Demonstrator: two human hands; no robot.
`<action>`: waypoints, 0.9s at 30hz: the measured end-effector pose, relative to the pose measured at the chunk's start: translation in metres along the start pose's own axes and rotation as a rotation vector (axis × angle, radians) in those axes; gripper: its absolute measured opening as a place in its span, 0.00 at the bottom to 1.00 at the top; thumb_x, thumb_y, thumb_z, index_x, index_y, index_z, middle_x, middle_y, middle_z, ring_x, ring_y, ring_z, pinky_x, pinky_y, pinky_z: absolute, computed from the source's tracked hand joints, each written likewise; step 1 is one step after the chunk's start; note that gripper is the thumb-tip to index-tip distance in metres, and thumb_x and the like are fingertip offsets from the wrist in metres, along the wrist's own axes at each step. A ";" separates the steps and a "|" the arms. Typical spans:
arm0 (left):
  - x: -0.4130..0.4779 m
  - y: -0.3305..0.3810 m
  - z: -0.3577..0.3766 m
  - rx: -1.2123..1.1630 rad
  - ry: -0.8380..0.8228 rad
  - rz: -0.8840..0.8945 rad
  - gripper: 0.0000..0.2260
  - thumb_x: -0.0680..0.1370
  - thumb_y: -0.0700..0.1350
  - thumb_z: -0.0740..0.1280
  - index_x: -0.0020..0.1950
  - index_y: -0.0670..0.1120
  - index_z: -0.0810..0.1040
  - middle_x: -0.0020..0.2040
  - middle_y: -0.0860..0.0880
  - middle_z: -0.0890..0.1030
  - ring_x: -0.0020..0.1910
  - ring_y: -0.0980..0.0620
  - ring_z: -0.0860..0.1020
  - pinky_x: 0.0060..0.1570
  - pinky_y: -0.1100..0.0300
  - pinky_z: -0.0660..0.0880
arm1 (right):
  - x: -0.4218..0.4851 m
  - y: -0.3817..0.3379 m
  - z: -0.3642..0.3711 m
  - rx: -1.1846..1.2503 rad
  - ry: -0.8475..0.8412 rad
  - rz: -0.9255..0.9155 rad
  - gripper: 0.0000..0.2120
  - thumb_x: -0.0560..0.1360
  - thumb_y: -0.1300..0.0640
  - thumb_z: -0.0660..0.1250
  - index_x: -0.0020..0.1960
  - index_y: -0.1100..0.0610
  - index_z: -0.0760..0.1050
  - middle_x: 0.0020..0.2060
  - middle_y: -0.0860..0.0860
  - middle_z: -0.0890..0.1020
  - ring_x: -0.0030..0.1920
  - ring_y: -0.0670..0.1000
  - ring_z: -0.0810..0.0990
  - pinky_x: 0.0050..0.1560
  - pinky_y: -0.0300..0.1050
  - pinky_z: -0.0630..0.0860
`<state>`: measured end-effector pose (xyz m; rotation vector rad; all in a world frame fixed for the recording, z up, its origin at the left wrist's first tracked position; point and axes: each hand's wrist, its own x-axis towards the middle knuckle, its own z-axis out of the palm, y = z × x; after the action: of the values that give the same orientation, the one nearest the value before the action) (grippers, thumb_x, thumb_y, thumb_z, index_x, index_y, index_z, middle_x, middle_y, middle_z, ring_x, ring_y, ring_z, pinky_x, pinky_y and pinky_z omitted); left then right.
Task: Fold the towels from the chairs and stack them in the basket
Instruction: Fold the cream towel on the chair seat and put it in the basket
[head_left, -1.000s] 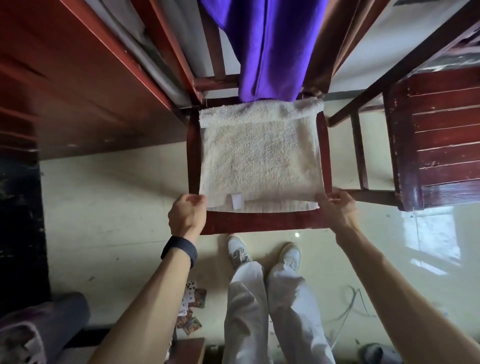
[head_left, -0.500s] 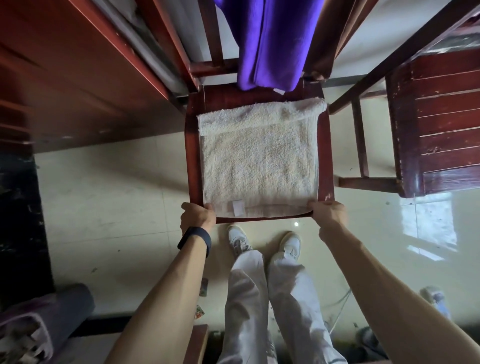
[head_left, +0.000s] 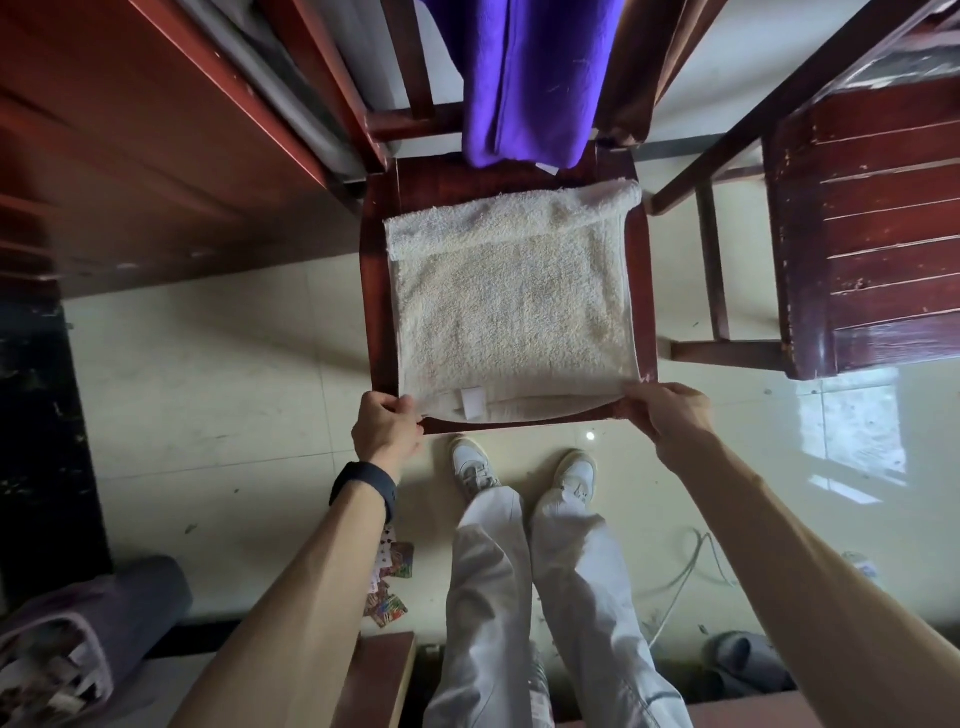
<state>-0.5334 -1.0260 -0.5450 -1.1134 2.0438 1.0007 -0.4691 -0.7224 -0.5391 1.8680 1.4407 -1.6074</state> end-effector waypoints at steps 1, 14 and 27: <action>-0.003 0.005 -0.006 -0.084 -0.028 -0.029 0.06 0.80 0.45 0.68 0.52 0.46 0.73 0.42 0.45 0.82 0.36 0.51 0.82 0.37 0.54 0.83 | -0.001 -0.004 -0.004 0.011 0.000 0.014 0.13 0.68 0.67 0.76 0.50 0.70 0.78 0.43 0.66 0.83 0.42 0.60 0.85 0.43 0.44 0.84; -0.092 0.085 -0.100 -0.201 -0.178 0.076 0.04 0.76 0.40 0.74 0.46 0.39 0.83 0.36 0.44 0.82 0.33 0.49 0.79 0.41 0.55 0.81 | -0.095 -0.097 -0.068 0.204 -0.282 0.144 0.05 0.75 0.66 0.68 0.41 0.62 0.80 0.30 0.52 0.82 0.39 0.46 0.80 0.45 0.34 0.81; -0.161 0.116 -0.146 -0.239 -0.207 0.044 0.04 0.76 0.37 0.73 0.43 0.41 0.80 0.38 0.42 0.81 0.28 0.52 0.77 0.33 0.62 0.80 | -0.172 -0.112 -0.104 0.276 -0.247 0.127 0.07 0.71 0.71 0.72 0.48 0.65 0.79 0.43 0.56 0.82 0.43 0.48 0.83 0.34 0.34 0.80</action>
<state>-0.5799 -1.0376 -0.3040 -1.0371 1.8254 1.3518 -0.4786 -0.6774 -0.3138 1.7773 1.0222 -1.9717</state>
